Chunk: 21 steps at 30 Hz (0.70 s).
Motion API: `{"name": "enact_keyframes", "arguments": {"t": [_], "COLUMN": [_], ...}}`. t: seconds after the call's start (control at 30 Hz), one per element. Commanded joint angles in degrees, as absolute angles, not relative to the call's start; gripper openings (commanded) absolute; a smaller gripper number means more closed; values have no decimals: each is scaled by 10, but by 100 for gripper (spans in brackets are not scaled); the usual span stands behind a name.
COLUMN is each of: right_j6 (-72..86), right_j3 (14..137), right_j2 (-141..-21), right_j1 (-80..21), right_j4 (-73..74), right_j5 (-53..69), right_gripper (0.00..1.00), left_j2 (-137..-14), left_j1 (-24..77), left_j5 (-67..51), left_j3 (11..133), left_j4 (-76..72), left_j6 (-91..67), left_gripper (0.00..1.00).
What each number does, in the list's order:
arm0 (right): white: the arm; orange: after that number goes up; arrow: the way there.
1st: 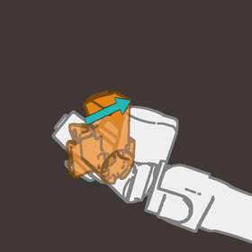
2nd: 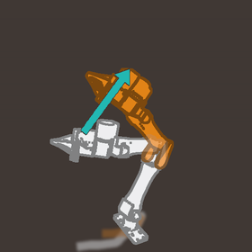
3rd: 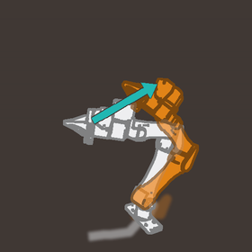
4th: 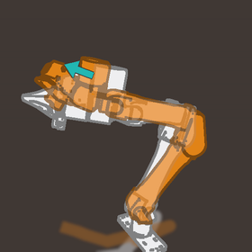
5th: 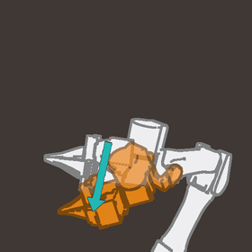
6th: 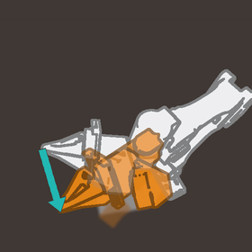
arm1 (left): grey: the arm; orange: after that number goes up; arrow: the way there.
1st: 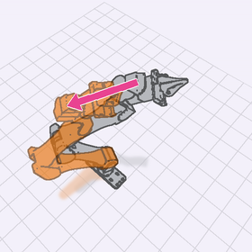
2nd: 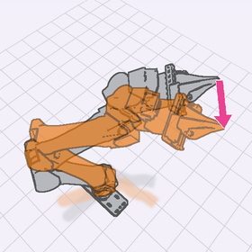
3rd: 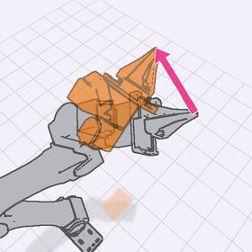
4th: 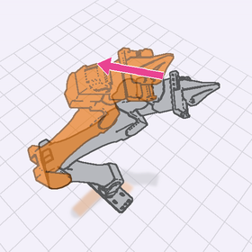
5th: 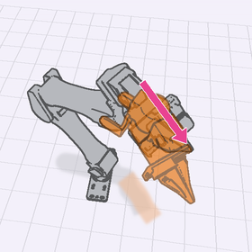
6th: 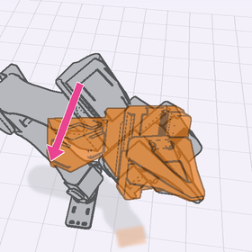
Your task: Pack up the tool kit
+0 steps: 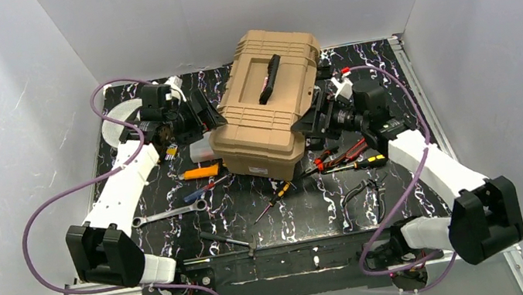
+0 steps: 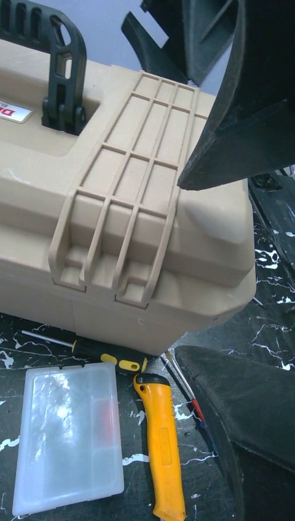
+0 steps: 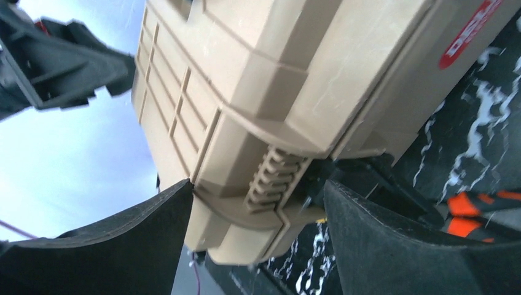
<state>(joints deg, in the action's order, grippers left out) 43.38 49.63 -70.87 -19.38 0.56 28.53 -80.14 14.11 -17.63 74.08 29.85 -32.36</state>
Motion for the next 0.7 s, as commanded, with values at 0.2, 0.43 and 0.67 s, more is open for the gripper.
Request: {"name": "enact_keyframes", "arguments": {"t": [0.2, 0.43, 0.67], "right_j6": [416, 493, 567], "right_j3": [570, 577, 574], "right_j2": [-689, -760, -834], "right_j1": [-105, -45, -43], "right_j4": [88, -22, -146], "right_j5": [323, 396, 395], "right_gripper": [90, 91, 87], "left_j2": [-695, -561, -495], "left_j1": [142, 164, 286], "left_j5": [-169, -168, -71], "left_j3": [716, 577, 477], "left_j4": [305, 257, 183], "left_j6": [-345, -490, -589], "left_gripper": [98, 98, 98]}}
